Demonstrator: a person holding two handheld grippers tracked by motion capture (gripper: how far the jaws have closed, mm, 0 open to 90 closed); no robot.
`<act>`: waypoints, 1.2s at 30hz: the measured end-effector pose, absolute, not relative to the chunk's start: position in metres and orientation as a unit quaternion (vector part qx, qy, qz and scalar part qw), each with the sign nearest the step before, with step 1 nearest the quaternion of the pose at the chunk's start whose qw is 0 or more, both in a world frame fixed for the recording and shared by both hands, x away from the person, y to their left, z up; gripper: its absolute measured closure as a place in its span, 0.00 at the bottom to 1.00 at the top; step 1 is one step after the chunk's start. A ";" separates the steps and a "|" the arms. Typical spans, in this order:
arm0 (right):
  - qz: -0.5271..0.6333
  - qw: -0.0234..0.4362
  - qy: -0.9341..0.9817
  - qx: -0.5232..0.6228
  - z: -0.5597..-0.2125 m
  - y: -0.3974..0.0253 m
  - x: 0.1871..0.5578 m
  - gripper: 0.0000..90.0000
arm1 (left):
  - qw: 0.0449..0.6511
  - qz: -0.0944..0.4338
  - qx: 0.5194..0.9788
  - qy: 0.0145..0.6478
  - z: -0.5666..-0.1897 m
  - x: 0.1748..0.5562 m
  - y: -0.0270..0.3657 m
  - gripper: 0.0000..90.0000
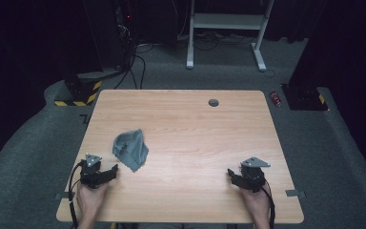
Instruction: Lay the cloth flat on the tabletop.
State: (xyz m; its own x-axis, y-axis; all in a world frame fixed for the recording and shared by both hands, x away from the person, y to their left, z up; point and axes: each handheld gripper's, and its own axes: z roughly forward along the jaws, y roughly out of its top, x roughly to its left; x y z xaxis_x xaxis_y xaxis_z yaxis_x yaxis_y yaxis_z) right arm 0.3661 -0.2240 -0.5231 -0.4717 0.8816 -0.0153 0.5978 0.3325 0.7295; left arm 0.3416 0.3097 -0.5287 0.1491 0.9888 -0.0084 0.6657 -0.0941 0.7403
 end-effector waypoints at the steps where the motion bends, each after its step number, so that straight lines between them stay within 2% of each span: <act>1: 0.337 0.210 0.789 0.469 -0.523 -0.224 0.366 0.40 | 0.309 0.261 0.692 0.598 -0.529 0.342 0.310 0.24; 5: 0.337 0.210 0.789 0.469 -0.523 -0.224 0.366 0.40 | 0.310 0.256 0.690 0.602 -0.527 0.342 0.310 0.27; 36: 0.337 0.210 0.790 0.468 -0.523 -0.224 0.366 0.39 | 0.351 0.239 0.707 0.566 -0.507 0.353 0.283 0.27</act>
